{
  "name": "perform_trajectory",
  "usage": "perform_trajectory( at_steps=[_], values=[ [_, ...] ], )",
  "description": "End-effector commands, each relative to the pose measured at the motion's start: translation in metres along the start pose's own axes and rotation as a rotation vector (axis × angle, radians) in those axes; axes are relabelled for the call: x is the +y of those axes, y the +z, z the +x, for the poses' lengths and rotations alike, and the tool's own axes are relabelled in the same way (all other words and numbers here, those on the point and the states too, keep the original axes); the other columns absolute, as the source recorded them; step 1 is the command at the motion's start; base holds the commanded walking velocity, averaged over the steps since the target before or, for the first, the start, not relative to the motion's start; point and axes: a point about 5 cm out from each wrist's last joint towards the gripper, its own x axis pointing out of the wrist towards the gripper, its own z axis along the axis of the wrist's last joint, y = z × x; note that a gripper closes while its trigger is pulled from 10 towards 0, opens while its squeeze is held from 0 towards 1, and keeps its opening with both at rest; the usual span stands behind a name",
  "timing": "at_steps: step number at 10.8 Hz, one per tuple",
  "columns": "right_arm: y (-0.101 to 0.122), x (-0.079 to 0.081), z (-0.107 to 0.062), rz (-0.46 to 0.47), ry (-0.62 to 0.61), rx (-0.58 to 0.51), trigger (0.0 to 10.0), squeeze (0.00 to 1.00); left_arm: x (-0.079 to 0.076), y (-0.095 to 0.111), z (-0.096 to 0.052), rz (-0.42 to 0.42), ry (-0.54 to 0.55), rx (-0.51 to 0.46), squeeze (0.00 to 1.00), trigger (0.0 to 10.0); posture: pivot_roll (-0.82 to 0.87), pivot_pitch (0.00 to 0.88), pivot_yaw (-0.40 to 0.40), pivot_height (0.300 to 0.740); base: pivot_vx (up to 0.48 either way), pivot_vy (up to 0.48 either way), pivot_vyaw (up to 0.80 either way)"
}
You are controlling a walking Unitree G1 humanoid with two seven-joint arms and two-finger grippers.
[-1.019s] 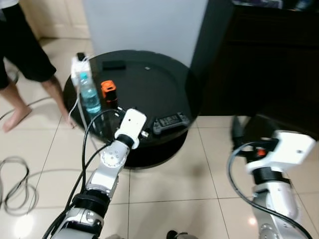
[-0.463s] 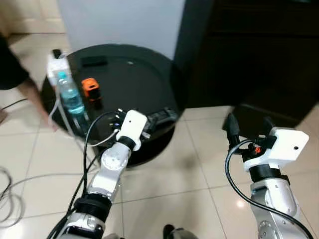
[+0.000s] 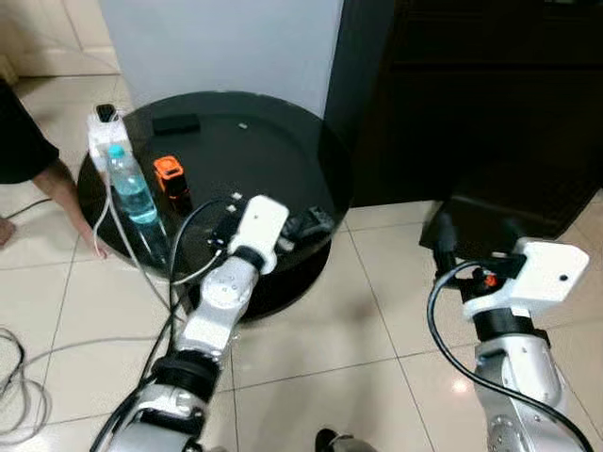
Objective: Picking trash to rubbish bin
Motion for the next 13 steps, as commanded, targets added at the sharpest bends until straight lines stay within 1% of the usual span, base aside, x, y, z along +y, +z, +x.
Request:
perform_trajectory(
  at_steps=[1, 4, 7, 9, 13],
  values=[
    [0.0006, -0.0056, -0.0013, -0.017, -0.021, -0.004, 10.0, 0.0, -0.0044, -0.0003, 0.0014, -0.01, -0.009, 0.003, 0.0, 10.0, 0.12, 0.068, -0.047, 0.74, 0.0, 0.0, -0.8],
    [0.0015, -0.0055, -0.0023, -0.019, -0.023, -0.005, 10.0, 0.0, -0.0088, 0.0026, 0.0036, -0.029, -0.027, -0.01, 0.0, 10.0, 0.12, 0.071, -0.048, 0.74, 0.0, 0.0, -0.8],
    [0.0022, -0.0061, -0.003, -0.021, -0.021, -0.004, 10.0, 0.0, -0.0088, 0.0005, 0.0025, -0.025, -0.035, -0.01, 0.0, 10.0, 0.12, 0.078, -0.048, 0.74, 0.0, 0.0, -0.8],
    [0.002, -0.0071, -0.0012, -0.025, -0.018, -0.004, 10.0, 0.0, -0.0035, 0.0014, 0.0055, -0.021, -0.023, -0.006, 0.0, 10.0, 0.12, 0.082, -0.048, 0.74, 0.0, 0.0, -0.8],
    [0.0045, -0.0078, 0.0007, -0.03, -0.017, -0.016, 10.0, 0.0, -0.0058, 0.0058, 0.0083, -0.024, -0.046, -0.033, 0.0, 10.0, 0.12, 0.084, -0.048, 0.74, 0.0, 0.0, -0.8]
  ],
)
